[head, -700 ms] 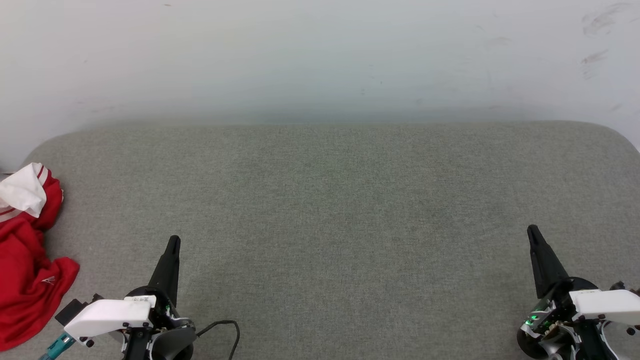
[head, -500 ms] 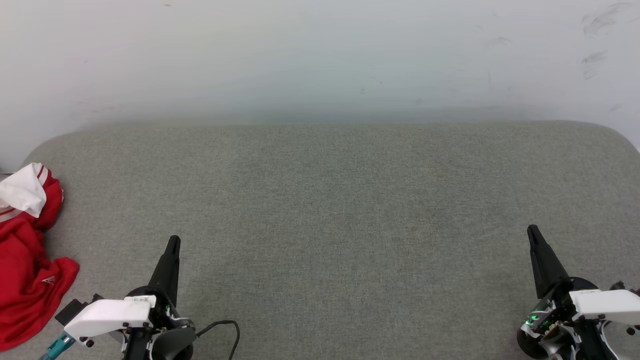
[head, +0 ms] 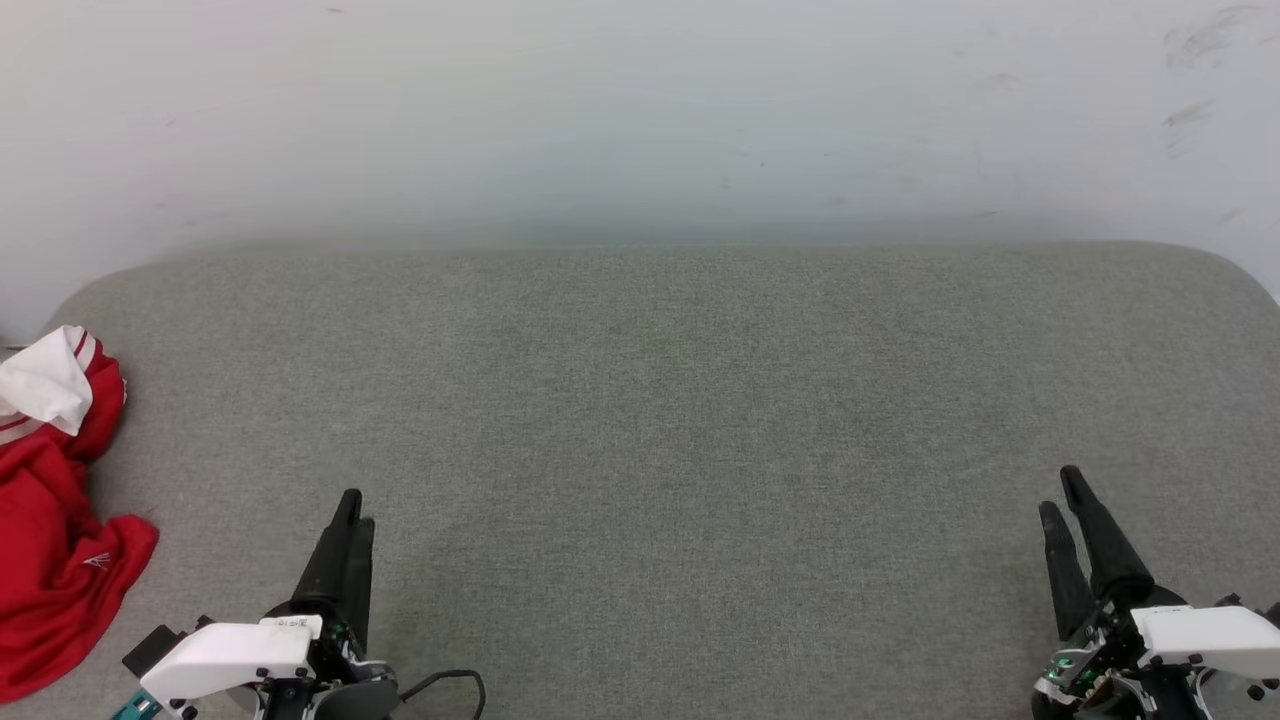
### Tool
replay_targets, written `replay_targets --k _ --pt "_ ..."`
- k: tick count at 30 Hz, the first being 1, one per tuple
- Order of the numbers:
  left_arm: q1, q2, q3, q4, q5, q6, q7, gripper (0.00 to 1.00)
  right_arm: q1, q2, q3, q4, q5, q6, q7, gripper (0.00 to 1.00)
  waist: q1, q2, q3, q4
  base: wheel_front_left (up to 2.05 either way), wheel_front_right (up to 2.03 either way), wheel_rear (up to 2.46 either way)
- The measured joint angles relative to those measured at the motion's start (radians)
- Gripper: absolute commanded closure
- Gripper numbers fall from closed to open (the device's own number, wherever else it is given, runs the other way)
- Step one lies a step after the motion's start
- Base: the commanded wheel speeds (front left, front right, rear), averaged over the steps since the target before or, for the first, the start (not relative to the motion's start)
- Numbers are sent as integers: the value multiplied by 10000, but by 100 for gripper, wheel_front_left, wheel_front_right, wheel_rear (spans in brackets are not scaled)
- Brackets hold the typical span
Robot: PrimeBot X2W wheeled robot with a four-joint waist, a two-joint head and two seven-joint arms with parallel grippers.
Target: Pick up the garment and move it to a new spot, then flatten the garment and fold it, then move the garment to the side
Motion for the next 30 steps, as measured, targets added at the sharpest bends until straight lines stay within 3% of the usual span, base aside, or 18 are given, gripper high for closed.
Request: replay_targets --k 17,30 --pt "11 29 -698 -953 604 0 -821 0 143 -73 623 -840 -719 0 -788 0 0 0 -14 -12 0 0 0" --pt "12 13 -734 -1680 3231 0 -1350 0 350 -102 558 -1409 -3741 0 -1335 0 0 0 -54 4 0 0 0"
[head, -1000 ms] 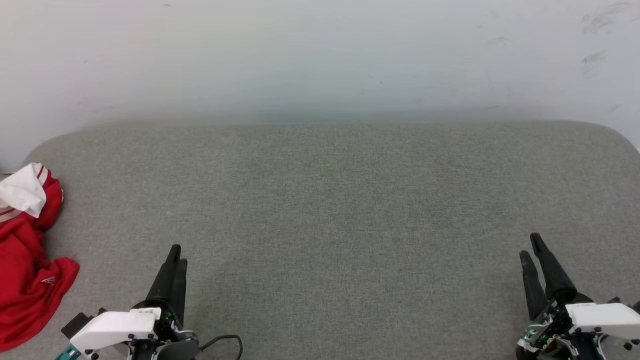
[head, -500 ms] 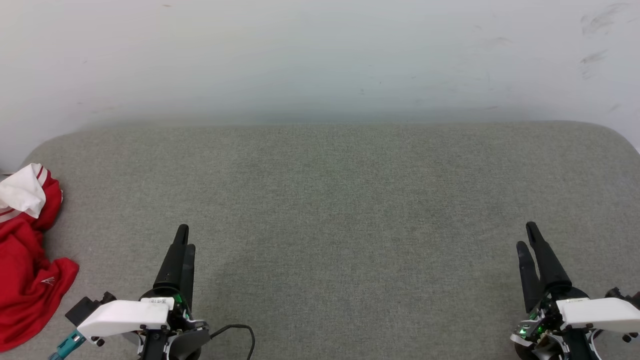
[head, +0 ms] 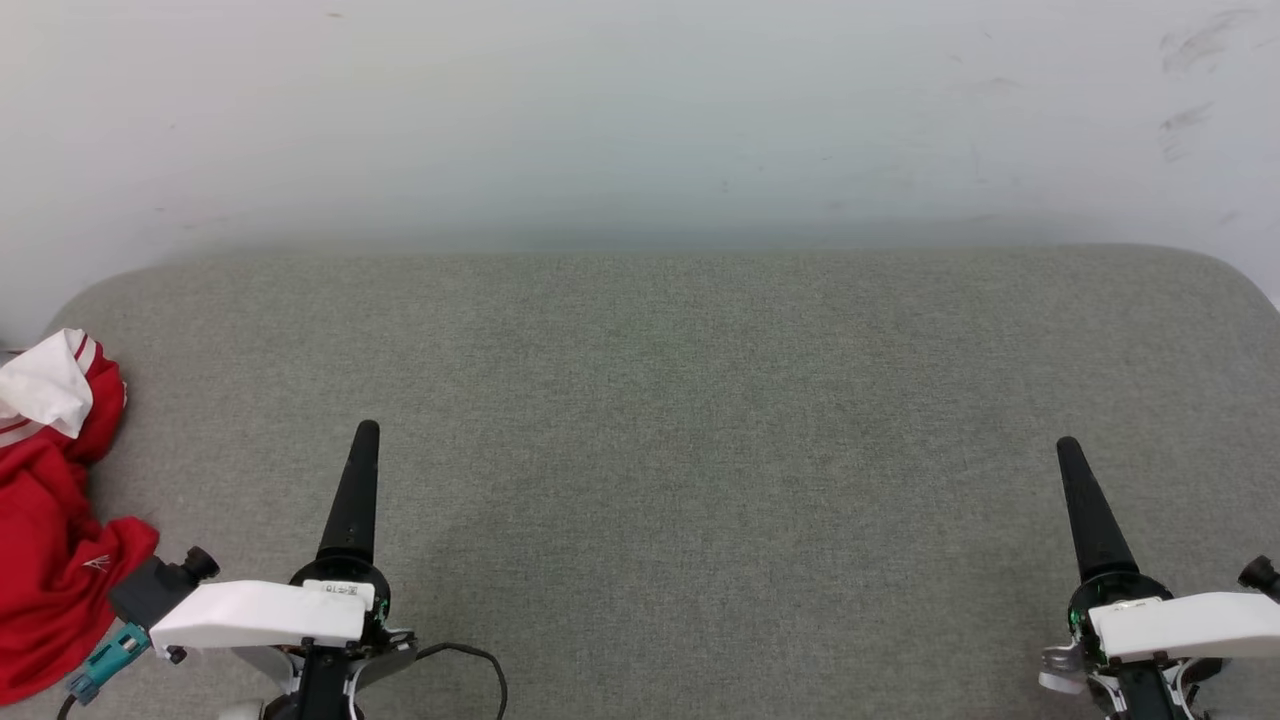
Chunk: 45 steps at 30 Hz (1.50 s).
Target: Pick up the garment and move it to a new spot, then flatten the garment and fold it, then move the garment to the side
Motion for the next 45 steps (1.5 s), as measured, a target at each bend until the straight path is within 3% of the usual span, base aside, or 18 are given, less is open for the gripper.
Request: replay_targets --k 29,45 --pt "295 -4 -211 -313 6309 0 -940 0 349 38 92 -1421 -6092 2 -115 0 0 0 -39 -142 0 0 0" --pt "415 38 -385 -234 8571 232 -1365 0 608 33 140 -1946 -8362 2 61 0 0 0 -88 -142 0 0 0"
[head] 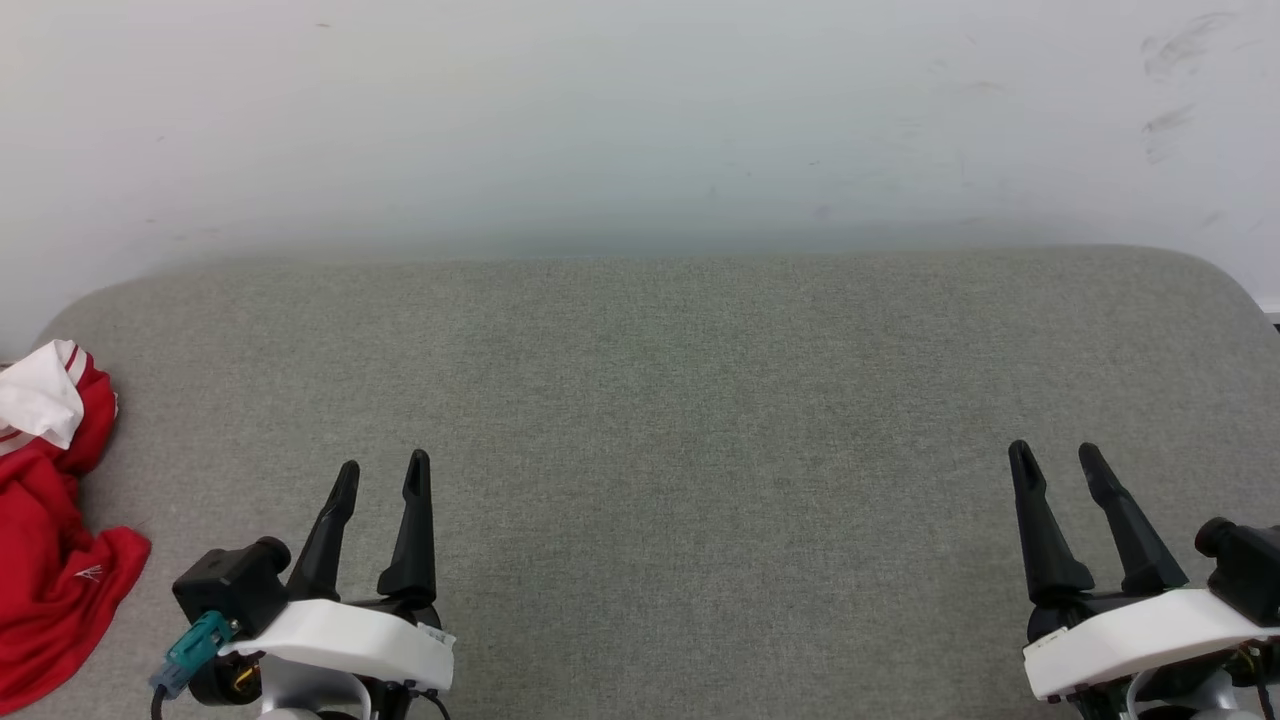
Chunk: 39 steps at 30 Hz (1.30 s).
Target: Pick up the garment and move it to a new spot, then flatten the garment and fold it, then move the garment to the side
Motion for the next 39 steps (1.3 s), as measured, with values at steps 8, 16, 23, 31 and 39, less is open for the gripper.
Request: replay_targets --k 8,16,23,31,39 --pt "6 88 -161 59 892 167 -178 0 76 29 -63 -217 -897 0 56 0 0 0 -12 -20 0 0 0" --pt "14 157 -247 123 1605 299 -355 0 175 48 -86 -405 -1628 0 98 0 1 0 -23 -38 0 0 0" --pt "65 173 -326 142 2096 372 -512 0 242 56 -107 -589 -2042 0 98 0 1 0 -36 -16 0 0 0" --pt "81 161 -328 203 2568 372 -662 0 377 58 -138 -692 -2372 0 130 0 1 0 -61 15 0 0 0" --pt "81 92 -282 336 2851 366 -807 0 435 59 -151 -752 -2650 0 171 0 0 0 -79 211 0 0 0"
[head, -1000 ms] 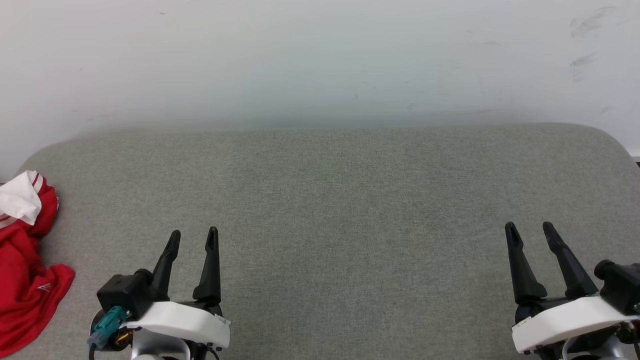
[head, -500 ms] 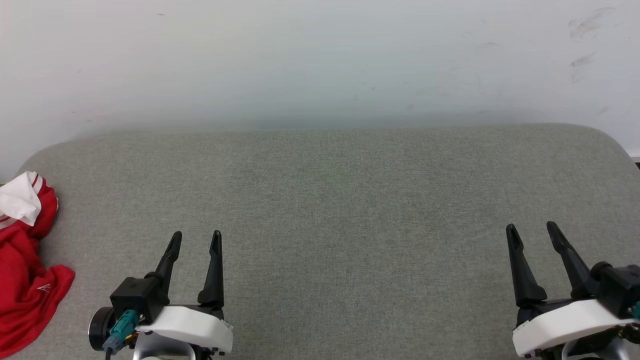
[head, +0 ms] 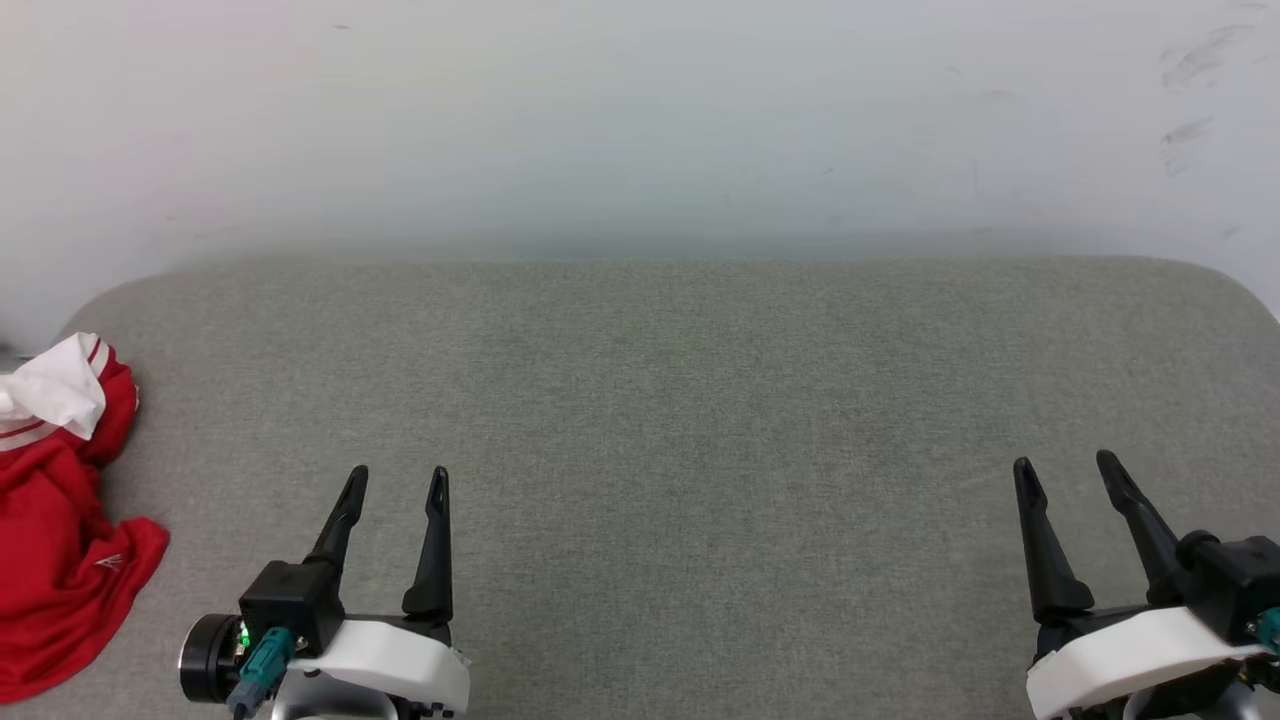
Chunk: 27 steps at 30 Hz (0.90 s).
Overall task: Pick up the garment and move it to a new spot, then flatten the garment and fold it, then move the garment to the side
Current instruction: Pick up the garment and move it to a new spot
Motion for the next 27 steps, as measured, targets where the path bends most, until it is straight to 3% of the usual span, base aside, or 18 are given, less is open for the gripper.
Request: replay_targets --k 10,27 --pt "-67 -50 71 96 591 -44 -174 0 36 2 73 -257 -654 0 21 0 0 0 20 954 0 0 0" --pt "-168 -88 454 94 623 -25 -205 0 -81 6 510 -163 -600 2 4 0 -1 0 177 3726 0 0 0"
